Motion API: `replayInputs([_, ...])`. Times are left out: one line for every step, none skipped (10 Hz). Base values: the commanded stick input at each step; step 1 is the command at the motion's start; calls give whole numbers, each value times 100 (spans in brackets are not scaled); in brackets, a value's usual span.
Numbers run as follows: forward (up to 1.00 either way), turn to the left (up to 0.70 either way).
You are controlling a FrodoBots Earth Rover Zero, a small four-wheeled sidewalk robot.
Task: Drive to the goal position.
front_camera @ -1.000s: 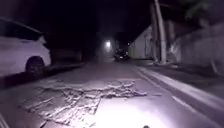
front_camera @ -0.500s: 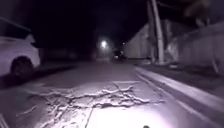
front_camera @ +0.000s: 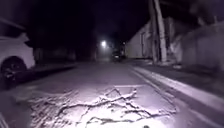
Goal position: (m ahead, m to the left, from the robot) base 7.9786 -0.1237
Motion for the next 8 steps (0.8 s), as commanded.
replayInputs([70, 0])
replayInputs([70, 0])
replayInputs([70, 0])
replayInputs([70, 0])
replayInputs([70, 0])
replayInputs([70, 0])
replayInputs([70, 0])
replayInputs([70, 0])
